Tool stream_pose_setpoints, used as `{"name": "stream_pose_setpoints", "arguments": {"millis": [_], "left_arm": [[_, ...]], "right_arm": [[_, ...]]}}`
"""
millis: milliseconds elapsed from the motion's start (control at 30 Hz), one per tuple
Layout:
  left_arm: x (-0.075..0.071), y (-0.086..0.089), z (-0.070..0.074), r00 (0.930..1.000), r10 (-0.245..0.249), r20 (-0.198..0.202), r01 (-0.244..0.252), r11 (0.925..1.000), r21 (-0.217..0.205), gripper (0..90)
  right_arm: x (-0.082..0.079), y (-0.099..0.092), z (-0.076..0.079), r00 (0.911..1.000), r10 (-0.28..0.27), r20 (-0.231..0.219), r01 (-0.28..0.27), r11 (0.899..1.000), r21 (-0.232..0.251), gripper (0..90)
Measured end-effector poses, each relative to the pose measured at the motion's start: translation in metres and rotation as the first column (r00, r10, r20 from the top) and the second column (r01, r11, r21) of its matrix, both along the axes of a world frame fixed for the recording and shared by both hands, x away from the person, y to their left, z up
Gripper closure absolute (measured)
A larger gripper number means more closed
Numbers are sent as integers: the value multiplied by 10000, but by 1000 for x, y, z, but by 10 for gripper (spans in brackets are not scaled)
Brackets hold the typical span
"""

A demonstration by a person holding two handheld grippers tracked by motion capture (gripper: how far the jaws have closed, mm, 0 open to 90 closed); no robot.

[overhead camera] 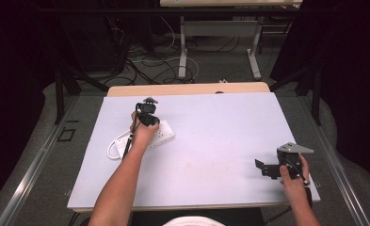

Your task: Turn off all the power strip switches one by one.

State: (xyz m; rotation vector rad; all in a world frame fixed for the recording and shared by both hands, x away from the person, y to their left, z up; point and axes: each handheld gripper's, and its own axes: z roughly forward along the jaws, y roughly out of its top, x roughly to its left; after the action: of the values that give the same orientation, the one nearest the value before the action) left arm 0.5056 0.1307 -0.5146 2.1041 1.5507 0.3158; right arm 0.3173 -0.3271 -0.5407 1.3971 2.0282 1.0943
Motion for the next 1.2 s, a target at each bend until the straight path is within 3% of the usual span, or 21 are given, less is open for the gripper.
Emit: {"name": "stream_pose_setpoints", "arguments": {"millis": [200, 400, 533, 667, 933, 1200], "left_arm": [[0, 1, -1, 9999, 117, -13, -117, 9999, -47, 900], [0, 0, 0, 10000, -30, -7, 30, 9997, 233, 900], [0, -2, -4, 10000, -31, 11, 31, 9992, -410, 900], [-1, -7, -3, 9998, -118, 150, 117, 9999, 121, 900], [-1, -6, -3, 9999, -14, 126, 15, 10000, -75, 900], [-1, -5, -3, 9998, -39, 181, 38, 10000, 92, 900]], "right_arm": [[0, 1, 0, 10000, -13, -30, 13, 10000, 23, 0], [0, 0, 0, 9999, -62, 84, 62, 10000, -29, 0], [0, 0, 0, 10000, -6, -34, 6, 10000, 30, 0], [-1, -1, 0, 10000, 1, 19, -1, 10000, -13, 0], [-2, -2, 1, 9999, -132, -19, 132, 9999, -11, 0], [-2, -1, 0, 9999, -125, -11, 125, 9999, 8, 0]]}}
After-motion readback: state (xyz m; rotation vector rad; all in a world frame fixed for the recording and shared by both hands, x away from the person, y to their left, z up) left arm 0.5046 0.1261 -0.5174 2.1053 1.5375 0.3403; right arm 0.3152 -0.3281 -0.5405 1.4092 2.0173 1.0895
